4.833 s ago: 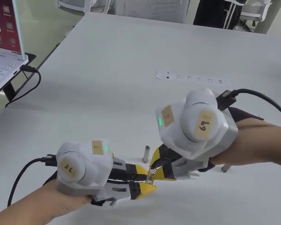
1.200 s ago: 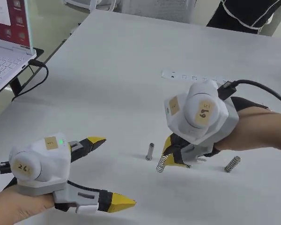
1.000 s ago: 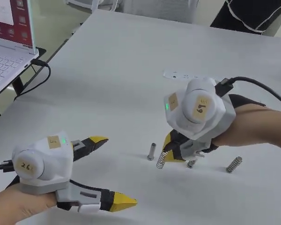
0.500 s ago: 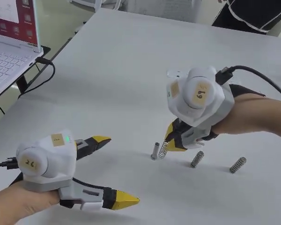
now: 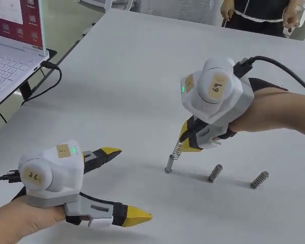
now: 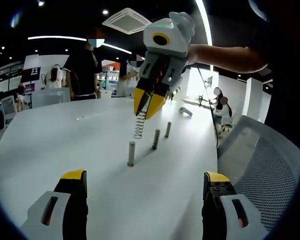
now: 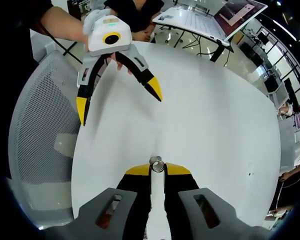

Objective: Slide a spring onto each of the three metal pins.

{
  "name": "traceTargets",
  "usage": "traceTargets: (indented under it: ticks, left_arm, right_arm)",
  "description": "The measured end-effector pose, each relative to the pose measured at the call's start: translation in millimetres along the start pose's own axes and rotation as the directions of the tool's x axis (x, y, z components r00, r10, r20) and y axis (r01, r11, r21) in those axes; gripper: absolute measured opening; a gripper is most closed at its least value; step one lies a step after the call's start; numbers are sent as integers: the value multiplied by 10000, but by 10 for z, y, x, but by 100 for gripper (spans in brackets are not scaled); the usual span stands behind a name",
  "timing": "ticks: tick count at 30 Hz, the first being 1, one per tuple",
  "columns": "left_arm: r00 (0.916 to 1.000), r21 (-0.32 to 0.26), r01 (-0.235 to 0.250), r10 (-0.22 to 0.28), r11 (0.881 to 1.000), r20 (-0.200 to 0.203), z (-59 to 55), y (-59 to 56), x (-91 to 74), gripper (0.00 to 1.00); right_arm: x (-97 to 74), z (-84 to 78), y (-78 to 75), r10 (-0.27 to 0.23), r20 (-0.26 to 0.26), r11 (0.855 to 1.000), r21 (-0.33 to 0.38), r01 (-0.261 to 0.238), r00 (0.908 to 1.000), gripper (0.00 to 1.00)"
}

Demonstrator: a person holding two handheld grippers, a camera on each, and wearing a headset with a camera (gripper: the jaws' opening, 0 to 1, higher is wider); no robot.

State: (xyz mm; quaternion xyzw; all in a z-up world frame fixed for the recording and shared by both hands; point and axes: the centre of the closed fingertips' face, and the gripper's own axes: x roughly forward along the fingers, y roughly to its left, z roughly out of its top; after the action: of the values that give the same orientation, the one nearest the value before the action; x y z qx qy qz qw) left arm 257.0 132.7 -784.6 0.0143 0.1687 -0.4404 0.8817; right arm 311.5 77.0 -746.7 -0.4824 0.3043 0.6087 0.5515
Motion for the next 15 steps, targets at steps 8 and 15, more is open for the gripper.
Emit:
traceTargets:
  ticks: [8, 15]
  left_arm:
    - [10000, 40, 23, -23, 10000, 25, 22, -7, 8, 93]
    - [10000, 37, 15, -15, 10000, 3, 25, 5, 7, 93]
  right_arm:
    - [29, 2, -32, -83, -37, 9999, -89, 83, 10000, 5]
    - [72, 15, -23, -12, -177, 9995, -315, 7, 9998, 5]
